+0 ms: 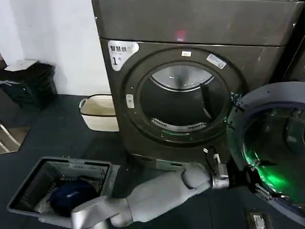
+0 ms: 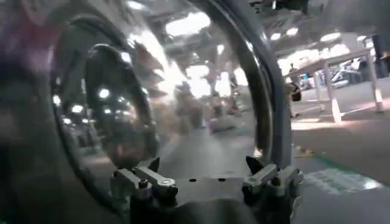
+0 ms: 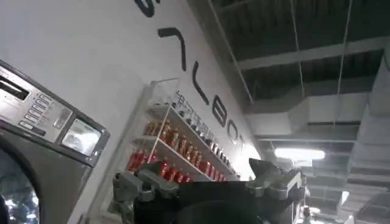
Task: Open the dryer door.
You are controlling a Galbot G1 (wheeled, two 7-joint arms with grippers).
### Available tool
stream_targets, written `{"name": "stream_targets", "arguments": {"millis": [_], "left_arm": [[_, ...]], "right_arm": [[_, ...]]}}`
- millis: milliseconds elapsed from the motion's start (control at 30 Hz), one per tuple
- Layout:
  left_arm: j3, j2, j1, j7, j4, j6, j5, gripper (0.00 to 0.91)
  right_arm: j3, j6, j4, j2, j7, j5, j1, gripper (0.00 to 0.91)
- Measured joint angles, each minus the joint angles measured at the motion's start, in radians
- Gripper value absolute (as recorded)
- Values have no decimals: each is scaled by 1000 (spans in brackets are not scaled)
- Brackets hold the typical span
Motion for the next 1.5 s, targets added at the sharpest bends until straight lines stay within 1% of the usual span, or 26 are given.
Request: {"name": "stream_targets", "arguments": {"millis": [300, 567, 800, 1167, 1500], "left_arm": [[-26, 0, -20, -24, 67, -11, 13, 907], [-32, 0, -20, -29, 57, -15, 13, 907], [-35, 0, -20, -34, 11, -21, -2, 907], [-43, 4, -6, -23, -113, -61, -42, 907], [-84, 185, 18, -47, -230, -73, -17, 907]], "right_arm": [[5, 3, -6, -10, -1, 1, -6, 907], [1, 3, -11, -16, -4, 2, -6, 907], [5, 5, -26, -27, -12, 2, -7, 907], [-3, 5, -31, -34, -18, 0, 2, 907], [0, 6, -22, -42, -19, 1, 13, 907]]}}
